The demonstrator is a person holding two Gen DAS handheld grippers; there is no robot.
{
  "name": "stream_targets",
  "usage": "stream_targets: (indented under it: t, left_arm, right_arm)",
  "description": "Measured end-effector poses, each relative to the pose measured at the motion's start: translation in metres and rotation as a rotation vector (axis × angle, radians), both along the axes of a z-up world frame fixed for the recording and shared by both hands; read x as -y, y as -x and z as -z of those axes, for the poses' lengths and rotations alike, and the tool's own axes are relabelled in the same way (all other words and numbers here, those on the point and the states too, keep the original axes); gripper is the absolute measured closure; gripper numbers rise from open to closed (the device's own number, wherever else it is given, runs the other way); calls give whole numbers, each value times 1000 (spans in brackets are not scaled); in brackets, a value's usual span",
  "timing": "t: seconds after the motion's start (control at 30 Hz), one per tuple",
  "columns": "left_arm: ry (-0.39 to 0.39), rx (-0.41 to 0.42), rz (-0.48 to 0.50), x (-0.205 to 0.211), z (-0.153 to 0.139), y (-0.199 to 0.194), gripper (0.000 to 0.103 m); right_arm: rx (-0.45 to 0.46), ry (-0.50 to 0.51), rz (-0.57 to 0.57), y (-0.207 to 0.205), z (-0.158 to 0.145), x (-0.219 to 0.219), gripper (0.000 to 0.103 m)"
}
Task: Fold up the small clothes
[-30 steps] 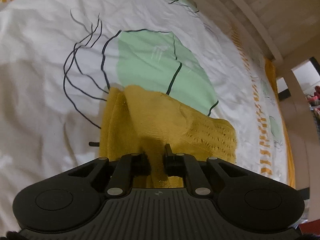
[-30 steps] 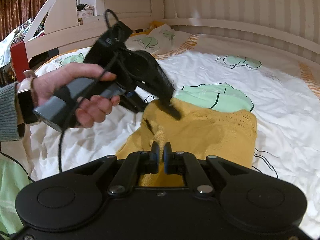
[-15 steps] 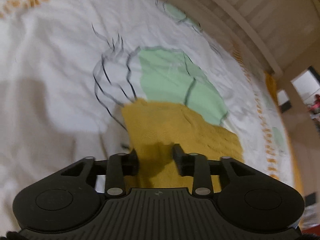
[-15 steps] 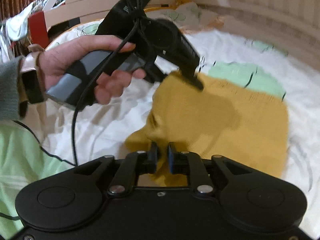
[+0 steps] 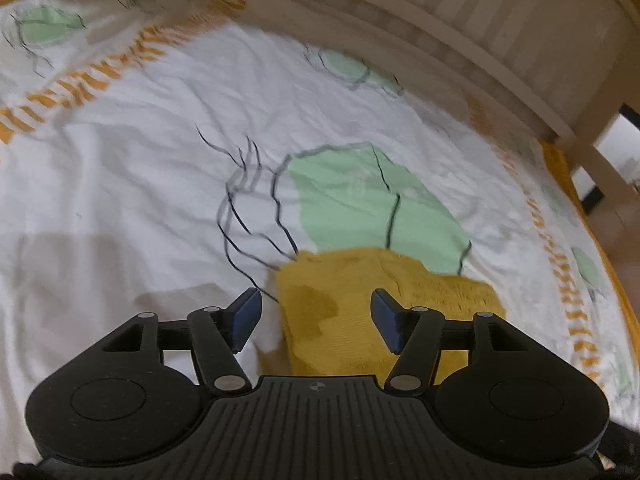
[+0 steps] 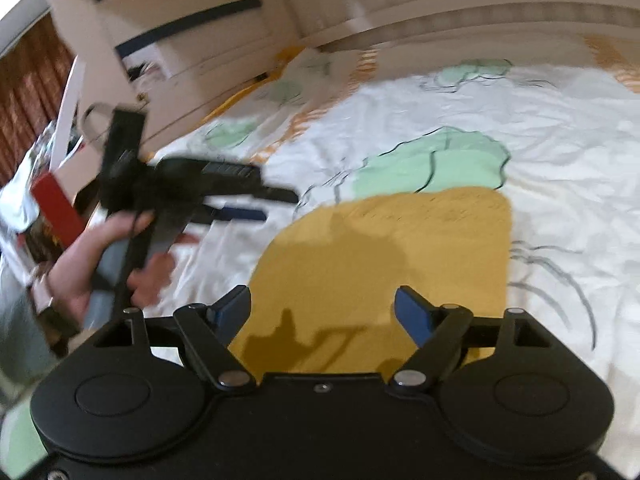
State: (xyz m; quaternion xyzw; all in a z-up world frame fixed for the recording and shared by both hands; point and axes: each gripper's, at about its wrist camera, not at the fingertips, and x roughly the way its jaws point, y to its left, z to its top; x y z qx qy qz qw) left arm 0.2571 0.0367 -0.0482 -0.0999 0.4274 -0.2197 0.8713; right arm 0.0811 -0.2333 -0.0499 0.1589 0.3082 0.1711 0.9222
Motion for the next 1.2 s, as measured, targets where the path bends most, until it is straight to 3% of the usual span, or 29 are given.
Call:
stream_targets:
  t: [0.13,0.27,0.43,0.53,0.73,0.8,0.87,0.93,1.2]
  left_arm:
    - [-22,-3,-24,0,14,0,44]
    - [7,-28,-42,-9,17,-4,44]
    - [10,-21,-58,-14,14,-4,41]
    - [27,-36,-62,-17,14,-3,41]
    - [37,-89,-53,-20,12,9,40]
    - [65,-117,-51,-22,10,17,40]
    - [112,-142,-35,-26,9,27,38]
    - [150,-171,-30,-31,10,39,35]
    - [172,-318,18,-26,40,77,33]
  right_arm:
    - [-12,-4,10,-25,-1,2,22]
    - [-27,38,-33,-51,5,-13,22]
    - [-83,210,11,-88,27,-17,24]
    - [-64,406,104,-96,31,-14,25]
    - [-71,427,135,-91,20,4,22]
    - [-70,359,129,-88,15,15,21]
    - [-88,235,131,-82,13,32,11]
    - [-115,149,147,-78,14,48,8]
    - [-225,-146,109,-72,34,86,8]
